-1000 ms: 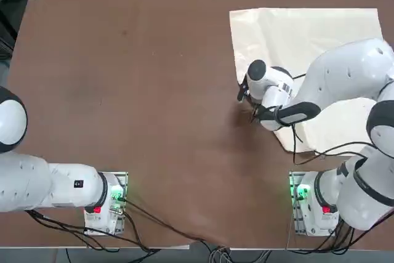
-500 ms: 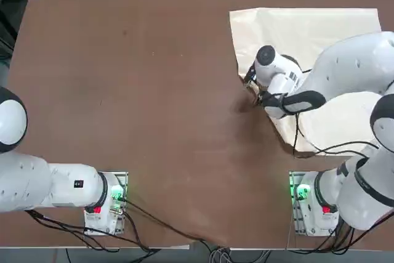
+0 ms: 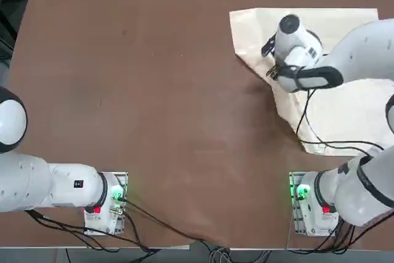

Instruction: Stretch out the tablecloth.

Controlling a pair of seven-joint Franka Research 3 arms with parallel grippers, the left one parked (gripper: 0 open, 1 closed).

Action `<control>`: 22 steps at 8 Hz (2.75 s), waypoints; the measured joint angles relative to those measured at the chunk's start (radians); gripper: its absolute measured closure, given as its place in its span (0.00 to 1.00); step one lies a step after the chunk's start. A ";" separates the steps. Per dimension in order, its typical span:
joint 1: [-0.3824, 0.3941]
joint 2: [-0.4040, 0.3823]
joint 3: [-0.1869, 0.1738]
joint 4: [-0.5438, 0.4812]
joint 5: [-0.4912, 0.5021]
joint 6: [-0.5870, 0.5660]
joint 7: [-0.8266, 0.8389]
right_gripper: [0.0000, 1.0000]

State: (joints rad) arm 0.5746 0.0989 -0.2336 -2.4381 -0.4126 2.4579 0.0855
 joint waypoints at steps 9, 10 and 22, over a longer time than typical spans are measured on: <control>-0.283 0.170 -0.002 0.194 0.000 0.013 -0.189 0.67; -0.286 0.187 -0.002 0.206 0.000 0.015 -0.189 0.62; -0.291 0.262 0.022 0.227 0.018 0.043 0.384 0.26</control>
State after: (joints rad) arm 0.2840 0.3612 -0.2119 -2.2106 -0.3943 2.5005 0.4691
